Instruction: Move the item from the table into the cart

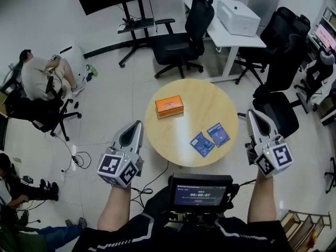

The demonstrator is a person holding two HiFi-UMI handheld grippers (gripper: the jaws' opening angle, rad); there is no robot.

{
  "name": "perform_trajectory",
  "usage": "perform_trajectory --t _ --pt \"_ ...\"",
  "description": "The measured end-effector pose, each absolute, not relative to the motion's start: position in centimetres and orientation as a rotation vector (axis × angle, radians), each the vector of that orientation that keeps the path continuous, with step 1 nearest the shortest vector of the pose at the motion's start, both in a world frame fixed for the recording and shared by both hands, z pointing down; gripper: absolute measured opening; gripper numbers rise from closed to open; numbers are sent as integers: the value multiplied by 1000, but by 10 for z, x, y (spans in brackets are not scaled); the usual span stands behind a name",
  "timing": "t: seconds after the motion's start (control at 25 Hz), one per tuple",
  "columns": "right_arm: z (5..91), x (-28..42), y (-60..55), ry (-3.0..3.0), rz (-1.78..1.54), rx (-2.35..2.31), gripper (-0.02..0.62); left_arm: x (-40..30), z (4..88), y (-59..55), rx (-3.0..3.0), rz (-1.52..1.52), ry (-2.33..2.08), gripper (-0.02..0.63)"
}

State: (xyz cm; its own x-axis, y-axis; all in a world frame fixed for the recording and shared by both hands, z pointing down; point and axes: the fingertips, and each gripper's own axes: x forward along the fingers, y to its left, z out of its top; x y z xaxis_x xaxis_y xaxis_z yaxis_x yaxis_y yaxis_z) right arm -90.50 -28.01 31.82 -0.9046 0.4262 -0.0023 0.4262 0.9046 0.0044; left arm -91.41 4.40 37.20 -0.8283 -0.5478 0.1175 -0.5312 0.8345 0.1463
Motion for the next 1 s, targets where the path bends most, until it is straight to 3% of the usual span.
perform_trajectory --t 0.2,0.28,0.4,0.44,0.64,0.72,0.92,1.0 --pt "373 -1024 -207 3080 117 982 26 -989 408 77 644 -167 -2896 17" --pt "395 -1062 -183 3080 158 1137 87 -1013 419 80 558 -194 -2886 17" --pt "429 -1108 -159 3054 236 1352 110 -1041 439 76 460 -206 -2855 17" --pt "441 -1121 -153 3038 270 1427 163 -1048 445 73 425 -202 -2859 17" --pt "490 -1163 -129 2970 386 1665 197 -1074 478 69 312 -215 -2852 17" --pt "497 -1178 -115 2965 389 1696 248 -1086 486 76 311 -221 -2838 17" --pt "514 -1210 -80 2956 464 1781 249 -1111 511 104 289 -242 -2788 17" --pt "526 -1220 -65 2946 521 1855 299 -1120 525 110 301 -257 -2759 17"
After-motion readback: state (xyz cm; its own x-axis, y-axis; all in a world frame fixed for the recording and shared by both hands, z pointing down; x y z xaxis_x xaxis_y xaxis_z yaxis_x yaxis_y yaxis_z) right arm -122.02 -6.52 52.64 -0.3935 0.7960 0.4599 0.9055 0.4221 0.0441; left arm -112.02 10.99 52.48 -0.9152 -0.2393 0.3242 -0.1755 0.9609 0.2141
